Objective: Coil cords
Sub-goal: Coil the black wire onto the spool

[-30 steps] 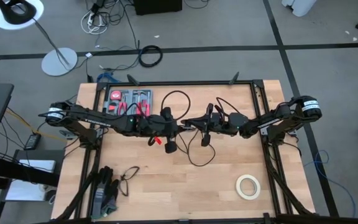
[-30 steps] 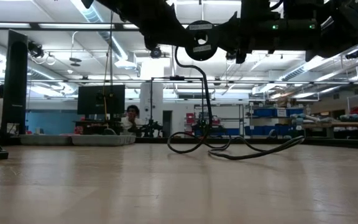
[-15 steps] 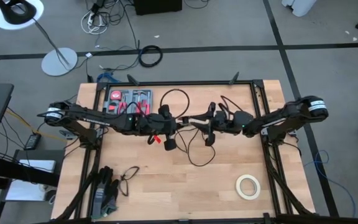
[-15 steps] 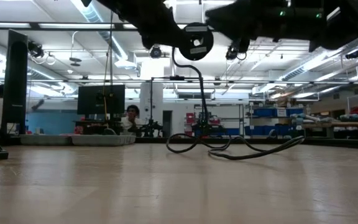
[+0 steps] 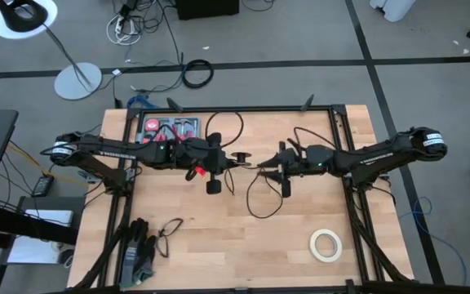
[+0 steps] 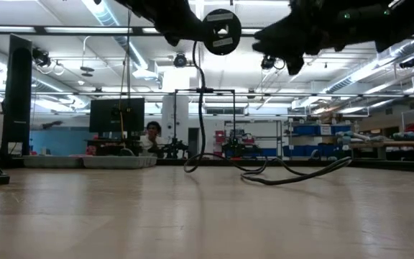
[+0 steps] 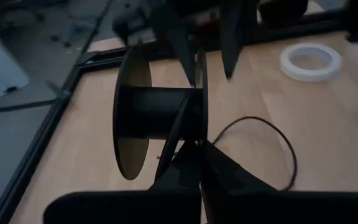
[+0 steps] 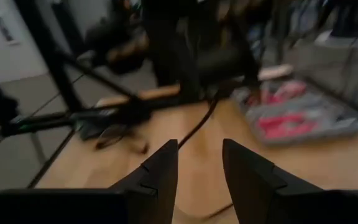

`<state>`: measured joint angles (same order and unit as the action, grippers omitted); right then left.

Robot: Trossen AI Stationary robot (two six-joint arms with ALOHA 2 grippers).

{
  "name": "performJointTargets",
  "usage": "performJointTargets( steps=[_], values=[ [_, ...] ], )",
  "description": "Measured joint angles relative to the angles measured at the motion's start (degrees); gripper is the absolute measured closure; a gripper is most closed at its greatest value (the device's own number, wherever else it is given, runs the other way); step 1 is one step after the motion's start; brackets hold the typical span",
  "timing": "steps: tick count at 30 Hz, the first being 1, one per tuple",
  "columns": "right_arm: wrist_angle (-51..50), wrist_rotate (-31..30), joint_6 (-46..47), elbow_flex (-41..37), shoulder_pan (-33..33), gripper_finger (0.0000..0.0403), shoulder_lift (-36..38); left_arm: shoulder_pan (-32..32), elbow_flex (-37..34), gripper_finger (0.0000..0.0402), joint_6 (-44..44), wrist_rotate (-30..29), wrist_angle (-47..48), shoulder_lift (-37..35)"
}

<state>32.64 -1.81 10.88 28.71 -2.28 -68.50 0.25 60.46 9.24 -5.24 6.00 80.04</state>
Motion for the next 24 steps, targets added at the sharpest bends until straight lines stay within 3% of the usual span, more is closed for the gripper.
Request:
performJointTargets(
  steps=[5,10,24],
  values=[
    [4.3,1.8,4.0,0.0,0.0,0.0275,-6.2,1.5,0.9,0.0401,4.4,0.8,-2.9,0.3],
    [15.3,1.8,4.7,0.0,0.0,0.0275,-12.8,1.7,0.9,0.0401,5.8,0.2,-9.0,0.4],
    [34.0,2.3,8.1,0.2,0.0,0.0275,-27.2,1.6,0.9,0.0401,7.1,-4.0,-13.0,0.4]
  ],
)
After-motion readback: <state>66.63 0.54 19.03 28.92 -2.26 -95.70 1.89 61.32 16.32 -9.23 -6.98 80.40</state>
